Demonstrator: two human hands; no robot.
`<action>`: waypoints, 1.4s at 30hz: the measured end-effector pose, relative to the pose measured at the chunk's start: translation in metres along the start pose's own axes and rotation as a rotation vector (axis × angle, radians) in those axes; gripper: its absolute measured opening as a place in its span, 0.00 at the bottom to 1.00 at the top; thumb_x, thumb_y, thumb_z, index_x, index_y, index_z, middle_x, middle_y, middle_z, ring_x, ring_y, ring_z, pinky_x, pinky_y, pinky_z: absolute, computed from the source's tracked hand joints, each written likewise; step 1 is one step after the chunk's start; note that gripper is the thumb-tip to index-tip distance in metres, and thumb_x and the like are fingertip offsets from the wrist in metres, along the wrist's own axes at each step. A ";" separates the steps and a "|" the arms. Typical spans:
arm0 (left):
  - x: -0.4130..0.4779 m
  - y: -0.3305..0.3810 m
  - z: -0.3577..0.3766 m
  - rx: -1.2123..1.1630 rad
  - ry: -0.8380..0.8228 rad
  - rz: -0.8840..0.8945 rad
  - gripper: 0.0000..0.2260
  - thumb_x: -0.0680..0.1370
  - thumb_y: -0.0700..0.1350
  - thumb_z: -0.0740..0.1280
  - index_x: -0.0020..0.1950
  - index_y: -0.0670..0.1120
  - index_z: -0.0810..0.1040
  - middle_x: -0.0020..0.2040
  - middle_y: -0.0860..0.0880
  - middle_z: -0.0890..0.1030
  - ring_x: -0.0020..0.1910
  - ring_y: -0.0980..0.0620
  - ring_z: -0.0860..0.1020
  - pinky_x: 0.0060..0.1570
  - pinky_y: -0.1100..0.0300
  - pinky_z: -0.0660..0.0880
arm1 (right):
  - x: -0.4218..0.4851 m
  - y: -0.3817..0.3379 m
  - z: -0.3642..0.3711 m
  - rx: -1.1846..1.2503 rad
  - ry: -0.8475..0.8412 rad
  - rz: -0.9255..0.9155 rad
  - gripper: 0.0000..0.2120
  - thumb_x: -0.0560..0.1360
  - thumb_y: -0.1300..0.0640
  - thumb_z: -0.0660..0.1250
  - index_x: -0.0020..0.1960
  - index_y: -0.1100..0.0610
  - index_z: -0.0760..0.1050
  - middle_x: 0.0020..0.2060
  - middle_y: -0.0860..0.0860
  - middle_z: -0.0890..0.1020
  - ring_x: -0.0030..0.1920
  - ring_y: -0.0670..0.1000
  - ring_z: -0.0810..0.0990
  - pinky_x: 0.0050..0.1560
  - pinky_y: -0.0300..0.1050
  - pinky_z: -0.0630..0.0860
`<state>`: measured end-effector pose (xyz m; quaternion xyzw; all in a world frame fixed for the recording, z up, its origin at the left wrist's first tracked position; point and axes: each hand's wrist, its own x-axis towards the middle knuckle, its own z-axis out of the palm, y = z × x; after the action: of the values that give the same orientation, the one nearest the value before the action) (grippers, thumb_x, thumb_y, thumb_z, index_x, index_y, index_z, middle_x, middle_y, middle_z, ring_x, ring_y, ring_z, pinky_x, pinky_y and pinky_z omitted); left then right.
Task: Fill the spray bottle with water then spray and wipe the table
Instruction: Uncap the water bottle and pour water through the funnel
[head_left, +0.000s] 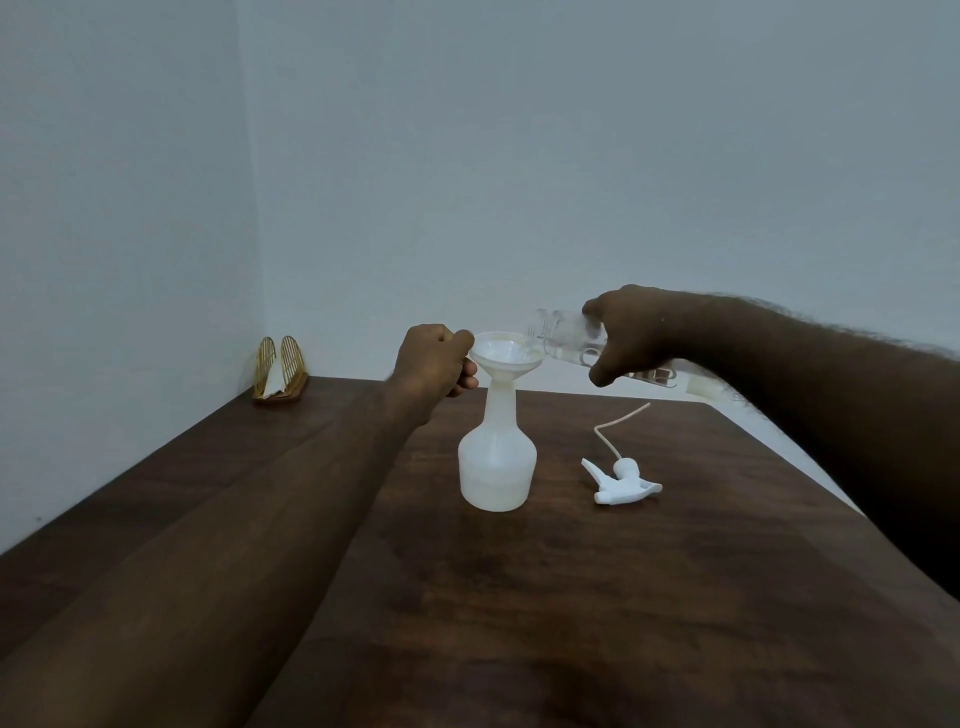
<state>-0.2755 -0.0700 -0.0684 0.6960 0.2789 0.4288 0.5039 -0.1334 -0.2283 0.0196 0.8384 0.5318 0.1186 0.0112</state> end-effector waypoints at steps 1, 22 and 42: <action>0.000 0.000 0.000 -0.001 0.000 -0.001 0.12 0.79 0.42 0.61 0.36 0.43 0.68 0.32 0.44 0.78 0.24 0.52 0.76 0.26 0.63 0.70 | 0.000 0.000 0.000 -0.006 0.001 -0.001 0.22 0.67 0.50 0.75 0.56 0.58 0.73 0.37 0.48 0.74 0.46 0.54 0.76 0.42 0.44 0.72; -0.002 -0.001 0.001 0.007 0.006 -0.002 0.12 0.79 0.42 0.61 0.36 0.44 0.67 0.32 0.44 0.77 0.24 0.53 0.76 0.28 0.61 0.70 | 0.000 0.000 0.000 -0.020 0.009 0.016 0.25 0.67 0.50 0.75 0.59 0.58 0.73 0.36 0.48 0.73 0.45 0.55 0.75 0.42 0.44 0.70; -0.003 -0.003 0.004 -0.012 0.042 0.021 0.10 0.79 0.42 0.62 0.40 0.39 0.74 0.35 0.41 0.81 0.35 0.45 0.83 0.37 0.53 0.80 | -0.001 -0.001 -0.002 -0.043 0.006 0.001 0.23 0.67 0.51 0.75 0.57 0.58 0.72 0.36 0.48 0.74 0.46 0.55 0.76 0.42 0.44 0.70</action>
<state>-0.2732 -0.0737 -0.0727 0.6867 0.2797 0.4502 0.4975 -0.1353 -0.2287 0.0211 0.8380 0.5286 0.1327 0.0275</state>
